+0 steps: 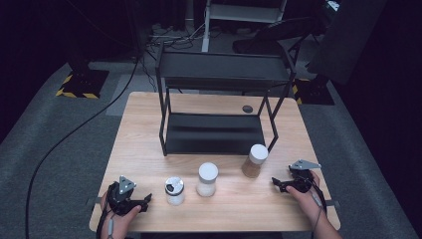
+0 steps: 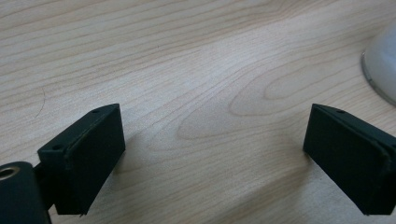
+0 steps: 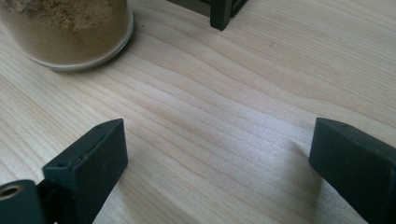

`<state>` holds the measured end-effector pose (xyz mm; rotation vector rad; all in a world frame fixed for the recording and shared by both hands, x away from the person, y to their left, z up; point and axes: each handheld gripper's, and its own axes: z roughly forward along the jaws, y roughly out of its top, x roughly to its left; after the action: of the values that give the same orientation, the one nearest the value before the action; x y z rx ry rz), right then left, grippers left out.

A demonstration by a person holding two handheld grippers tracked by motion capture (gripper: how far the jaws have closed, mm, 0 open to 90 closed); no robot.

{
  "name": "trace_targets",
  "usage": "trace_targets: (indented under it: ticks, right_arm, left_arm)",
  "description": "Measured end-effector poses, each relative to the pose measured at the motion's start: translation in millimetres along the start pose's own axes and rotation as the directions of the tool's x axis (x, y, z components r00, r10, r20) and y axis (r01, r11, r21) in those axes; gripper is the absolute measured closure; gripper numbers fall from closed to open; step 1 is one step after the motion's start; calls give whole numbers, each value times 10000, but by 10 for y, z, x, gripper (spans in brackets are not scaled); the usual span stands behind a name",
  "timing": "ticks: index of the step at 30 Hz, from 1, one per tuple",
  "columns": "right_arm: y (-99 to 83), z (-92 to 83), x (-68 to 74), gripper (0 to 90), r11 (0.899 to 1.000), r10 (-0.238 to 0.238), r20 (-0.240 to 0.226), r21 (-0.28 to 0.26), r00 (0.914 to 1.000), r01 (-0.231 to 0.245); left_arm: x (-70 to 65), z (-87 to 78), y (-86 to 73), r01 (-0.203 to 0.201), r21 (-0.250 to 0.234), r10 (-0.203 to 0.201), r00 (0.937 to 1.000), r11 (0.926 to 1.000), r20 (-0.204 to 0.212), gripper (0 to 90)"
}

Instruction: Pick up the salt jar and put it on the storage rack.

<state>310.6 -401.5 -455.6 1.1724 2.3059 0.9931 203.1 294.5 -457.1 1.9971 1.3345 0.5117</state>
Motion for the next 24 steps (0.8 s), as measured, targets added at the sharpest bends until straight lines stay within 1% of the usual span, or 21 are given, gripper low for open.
trace_targets:
  ticks: [1, 3, 4, 5, 6, 8, 9, 10, 11, 12, 14, 15, 16, 17, 18, 20, 22, 23, 24]
  right_arm:
    - [0, 0, 0, 44, 10000, 0, -1, -1, 10000, 0]
    - [0, 0, 0, 43, 10000, 1, -1, -2, 10000, -1]
    - [0, 0, 0, 43, 10000, 1, -1, -2, 10000, -1]
    - [-1, 0, 0, 44, 10000, -1, -1, -2, 10000, 1]
    - [-1, 0, 0, 43, 10000, -1, -2, -3, 10000, 1]
    - [-1, 0, 0, 44, 10000, -2, -2, -3, 10000, 2]
    - [-2, 0, 0, 43, 10000, -4, -1, -5, 10000, 4]
    - [-2, 0, 0, 43, 10000, -1, -2, -5, 10000, 1]
    - [-2, -1, 0, 43, 10000, -3, -4, -4, 10000, 3]
    - [-2, -1, 0, 43, 10000, -5, -5, -4, 10000, 5]
    - [-2, -1, 0, 43, 10000, -4, -5, -5, 10000, 4]
    - [-2, -1, 0, 43, 10000, -4, -5, -5, 10000, 4]
    - [-2, -1, 0, 43, 10000, -5, -5, -4, 10000, 5]
    - [-2, -1, 0, 43, 10000, -3, -5, -3, 10000, 3]
    - [-2, -1, 0, 43, 10000, -6, -6, -4, 10000, 6]
    - [-2, -1, 0, 43, 10000, -5, -5, -4, 10000, 5]
    - [-2, -1, 0, 43, 10000, -4, -5, -3, 10000, 4]
    - [-2, -1, 0, 43, 10000, -6, -6, -4, 10000, 6]
    - [-2, -1, 0, 43, 10000, -6, -6, -4, 10000, 6]
  left_arm:
    - [0, 0, 0, 0, 0, 0, 10000, 10000, 0, 56]
    - [5, -50, -37, 128, -227, -126, 9999, 9997, 83, 55]
    - [5, -50, -37, 128, -227, -126, 9999, 9997, 83, 55]
    - [-1, -93, -52, 112, -374, -108, 9999, 9992, 105, 55]
    - [-1, -93, -52, 112, -374, -108, 9999, 9992, 105, 54]
    - [-20, -156, -69, 62, -638, -56, 9999, 9979, 107, 54]
    - [-20, -156, -69, 62, -638, -56, 9999, 9979, 107, 53]
    - [-33, -194, -75, 14, -832, -3, 9999, 9965, 129, 53]
    - [-33, -194, -75, 14, -832, -3, 9999, 9965, 129, 53]
    - [-54, -239, -77, -110, -1028, 123, 9999, 9946, 119, 53]
    - [-66, -266, -76, -146, -1105, 161, 9998, 9938, 125, 53]
    - [-75, -289, -79, -198, -1217, 215, 9997, 9924, 128, 53]
    - [-97, -338, -82, -290, -1425, 312, 9994, 9894, 133, 53]
    - [-97, -338, -82, -290, -1425, 312, 9994, 9894, 133, 53]
    - [-125, -379, -88, -329, -1652, 360, 9992, 9857, 154, 53]
    - [-138, -402, -84, -383, -1706, 416, 9990, 9846, 162, 53]
    - [-166, -434, -88, -472, -1911, 515, 9985, 9804, 174, 53]
    - [-190, -466, -87, -550, -2080, 608, 9979, 9766, 216, 53]
    - [-190, -466, -87, -550, -2080, 608, 9979, 9766, 216, 53]
